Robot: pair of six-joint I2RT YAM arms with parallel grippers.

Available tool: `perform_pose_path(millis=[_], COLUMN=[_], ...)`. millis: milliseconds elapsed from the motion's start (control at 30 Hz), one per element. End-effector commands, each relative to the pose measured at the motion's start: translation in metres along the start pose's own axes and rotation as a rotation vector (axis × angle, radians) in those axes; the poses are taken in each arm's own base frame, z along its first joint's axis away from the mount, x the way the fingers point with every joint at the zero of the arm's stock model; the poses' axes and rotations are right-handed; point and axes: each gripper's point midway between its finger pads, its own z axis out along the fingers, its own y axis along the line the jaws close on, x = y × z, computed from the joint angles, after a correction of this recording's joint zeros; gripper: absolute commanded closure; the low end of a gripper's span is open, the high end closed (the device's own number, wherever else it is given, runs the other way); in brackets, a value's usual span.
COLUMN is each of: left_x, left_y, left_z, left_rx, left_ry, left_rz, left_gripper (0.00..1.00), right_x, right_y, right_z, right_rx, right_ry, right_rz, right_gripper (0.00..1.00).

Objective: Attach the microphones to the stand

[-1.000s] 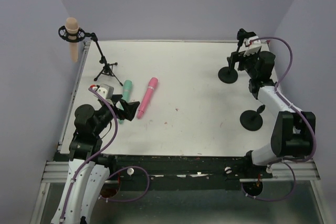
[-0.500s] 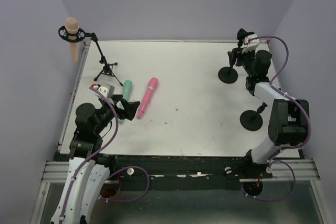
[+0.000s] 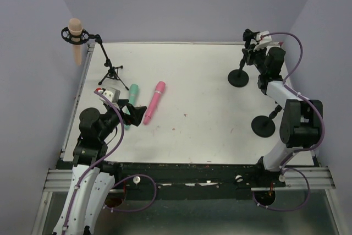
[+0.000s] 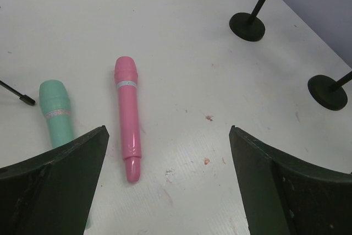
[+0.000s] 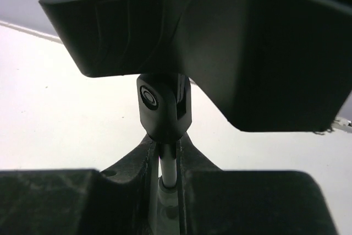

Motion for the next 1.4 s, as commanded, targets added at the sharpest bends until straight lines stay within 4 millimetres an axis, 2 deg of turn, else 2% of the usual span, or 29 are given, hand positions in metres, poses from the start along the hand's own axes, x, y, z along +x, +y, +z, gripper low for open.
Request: perform_pose_path(millis=[0, 100, 200, 233, 267, 433, 567, 667, 800, 900, 1067, 1133, 1233, 1300, 1367], left_x=[-0.005, -0.005, -0.006, -0.006, -0.006, -0.007, -0.008, -0.008, -0.01, -0.008, -0.011, -0.013, -0.014, -0.014, -0.008], left_y=[0.002, 0.001, -0.001, -0.002, -0.003, -0.012, -0.018, -0.022, -0.031, -0.039, -0.053, -0.058, -0.063, -0.066, -0.072], left_z=[0.0, 0.0, 0.001, 0.0, 0.001, 0.001, 0.001, 0.001, 0.001, 0.001, 0.002, 0.003, 0.006, 0.011, 0.017], left_rx=[-0.009, -0.004, 0.008, 0.014, 0.022, 0.074, 0.117, 0.14, 0.195, 0.25, 0.34, 0.361, 0.347, 0.325, 0.326], left_ry=[-0.014, -0.016, -0.019, -0.019, -0.021, -0.029, -0.042, -0.052, -0.075, -0.081, -0.112, -0.126, -0.15, -0.157, -0.144], left_rz=[0.013, 0.014, 0.018, 0.019, 0.019, 0.026, 0.033, 0.039, 0.049, 0.043, 0.022, 0.016, 0.008, -0.003, -0.009], left_gripper=[0.01, 0.01, 0.01, 0.01, 0.01, 0.01, 0.01, 0.01, 0.01, 0.01, 0.01, 0.01, 0.01, 0.01, 0.01], right_x=[-0.015, -0.025, -0.035, -0.037, -0.038, -0.048, -0.05, -0.042, -0.027, -0.018, -0.01, -0.009, -0.006, -0.012, -0.016], right_y=[0.015, 0.036, 0.065, 0.09, 0.106, 0.213, 0.277, 0.306, 0.323, 0.327, 0.326, 0.32, 0.301, 0.284, 0.267], right_z=[0.003, -0.005, -0.017, -0.021, -0.027, -0.063, -0.093, -0.111, -0.13, -0.15, -0.174, -0.173, -0.172, -0.172, -0.178], right_rx=[-0.096, -0.192, -0.298, -0.372, -0.416, -0.734, -0.944, -1.045, -1.12, -1.179, -1.221, -1.179, -1.111, -1.07, -1.072], right_ry=[-0.03, -0.05, -0.06, -0.053, -0.044, -0.008, 0.011, 0.033, 0.044, 0.049, 0.068, 0.095, 0.142, 0.149, 0.172], right_rz=[0.012, 0.031, 0.038, 0.044, 0.048, 0.057, 0.076, 0.051, -0.004, -0.015, -0.044, -0.051, -0.059, -0.059, -0.098], right_gripper=[0.91, 0.92, 0.92, 0.92, 0.93, 0.93, 0.92, 0.91, 0.86, 0.78, 0.51, 0.35, 0.13, 0.03, 0.0])
